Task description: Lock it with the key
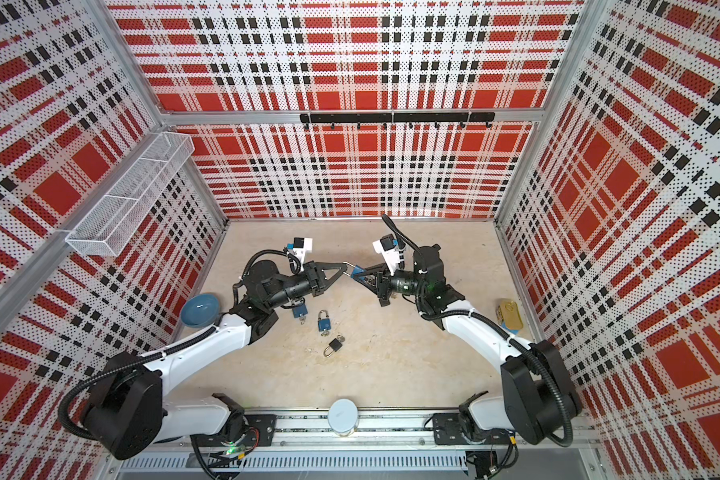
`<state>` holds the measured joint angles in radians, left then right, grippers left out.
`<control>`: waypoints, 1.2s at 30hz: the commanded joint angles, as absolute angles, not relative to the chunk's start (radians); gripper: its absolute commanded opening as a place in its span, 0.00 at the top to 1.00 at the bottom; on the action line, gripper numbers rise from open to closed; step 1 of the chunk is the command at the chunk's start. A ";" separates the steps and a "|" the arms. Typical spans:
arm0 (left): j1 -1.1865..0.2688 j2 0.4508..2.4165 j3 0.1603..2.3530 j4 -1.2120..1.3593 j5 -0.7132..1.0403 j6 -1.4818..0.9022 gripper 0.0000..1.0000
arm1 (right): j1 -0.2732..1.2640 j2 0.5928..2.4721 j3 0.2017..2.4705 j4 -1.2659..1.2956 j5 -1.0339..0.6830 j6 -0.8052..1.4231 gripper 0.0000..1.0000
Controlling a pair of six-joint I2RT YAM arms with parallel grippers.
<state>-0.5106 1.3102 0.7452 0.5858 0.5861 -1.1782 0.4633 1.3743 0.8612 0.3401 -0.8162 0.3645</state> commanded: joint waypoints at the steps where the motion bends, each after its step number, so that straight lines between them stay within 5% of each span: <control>1: -0.502 1.314 0.767 0.623 0.603 -1.167 1.00 | 0.460 1.349 0.883 0.363 -0.817 0.370 0.85; 4: -0.495 1.318 0.765 0.623 0.613 -1.157 1.00 | 0.460 1.346 0.891 0.349 -0.828 0.375 1.00; 36: -0.463 1.354 0.791 0.569 0.781 -0.999 1.00 | 0.460 1.276 0.957 0.198 -1.038 0.533 1.00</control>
